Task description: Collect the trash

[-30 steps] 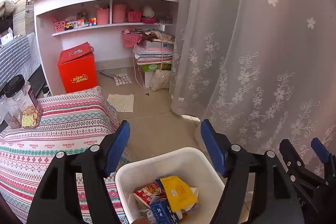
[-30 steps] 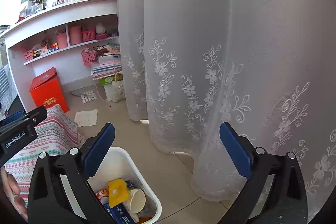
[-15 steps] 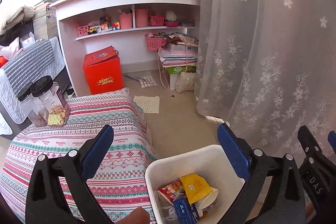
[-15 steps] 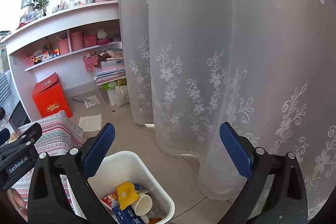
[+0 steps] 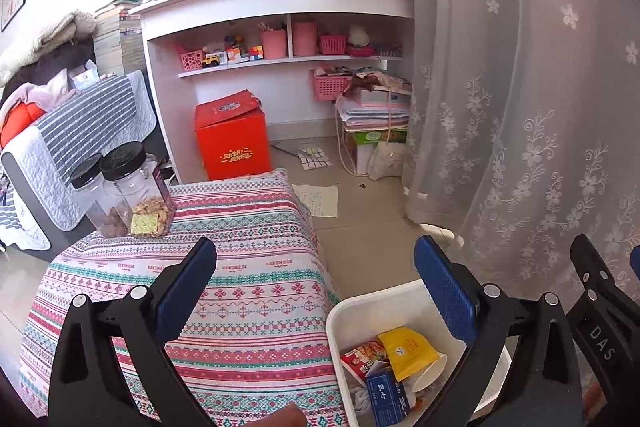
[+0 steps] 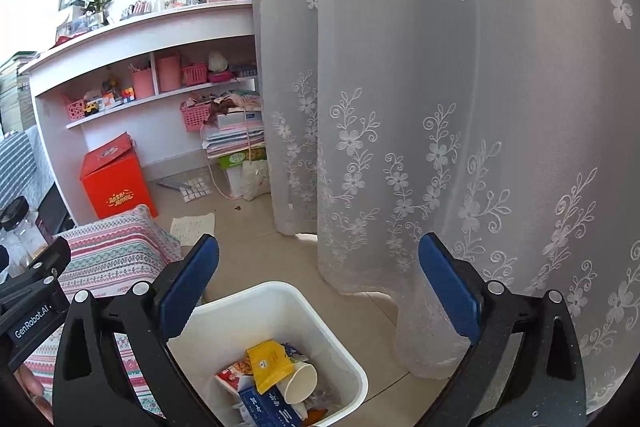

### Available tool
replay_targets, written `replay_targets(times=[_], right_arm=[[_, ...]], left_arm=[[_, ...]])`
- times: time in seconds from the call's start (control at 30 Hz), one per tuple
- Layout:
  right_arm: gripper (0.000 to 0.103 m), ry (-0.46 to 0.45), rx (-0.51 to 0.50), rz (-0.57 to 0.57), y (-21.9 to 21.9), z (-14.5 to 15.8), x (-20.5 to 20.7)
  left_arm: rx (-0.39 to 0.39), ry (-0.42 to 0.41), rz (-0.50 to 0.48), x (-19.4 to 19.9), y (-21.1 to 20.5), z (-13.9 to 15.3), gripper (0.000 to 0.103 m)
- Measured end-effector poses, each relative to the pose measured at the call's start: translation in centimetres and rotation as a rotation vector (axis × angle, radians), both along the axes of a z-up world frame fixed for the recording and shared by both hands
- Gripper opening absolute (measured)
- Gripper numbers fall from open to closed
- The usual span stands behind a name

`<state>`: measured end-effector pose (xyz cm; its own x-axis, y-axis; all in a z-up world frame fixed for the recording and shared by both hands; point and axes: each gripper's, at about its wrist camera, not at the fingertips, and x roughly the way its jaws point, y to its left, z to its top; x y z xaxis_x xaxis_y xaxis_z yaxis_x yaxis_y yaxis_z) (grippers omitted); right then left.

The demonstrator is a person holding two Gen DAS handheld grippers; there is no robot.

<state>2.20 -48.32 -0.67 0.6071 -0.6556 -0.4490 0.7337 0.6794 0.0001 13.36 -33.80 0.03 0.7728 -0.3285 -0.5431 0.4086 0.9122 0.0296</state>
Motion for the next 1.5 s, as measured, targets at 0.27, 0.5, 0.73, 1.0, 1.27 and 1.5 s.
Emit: replay_targets(times=[0.27, 0.5, 0.73, 1.0, 1.27, 1.5], right_arm=[[0.096, 0.007, 0.005, 0.073, 2.2, 0.0, 0.6], [0.096, 0.012, 0.008, 0.138, 4.3, 0.2, 1.1], [0.096, 0.011, 0.003, 0.204, 6.8, 0.5, 1.6], [0.096, 0.029, -0.002, 0.254, 8.6, 0.3, 2.4], [0.096, 0.052, -0.003, 0.296, 10.3, -0.5, 3.6], [0.096, 0.058, 0.006, 0.323, 11.3, -0.9, 4.7]], left_arm=[[0.021, 0.009, 0.062, 0.0, 3.1, 0.1, 0.096], [0.04, 0.04, 0.102, -0.4, 6.0, -0.3, 0.096], [0.052, 0.049, 0.137, -0.6, 8.7, -0.3, 0.096], [0.059, 0.073, 0.184, -0.2, 11.6, -0.8, 0.096], [0.041, 0.124, 0.225, 1.0, 14.2, -1.5, 0.096], [0.03, 0.125, 0.246, 1.3, 15.5, -1.3, 0.096]])
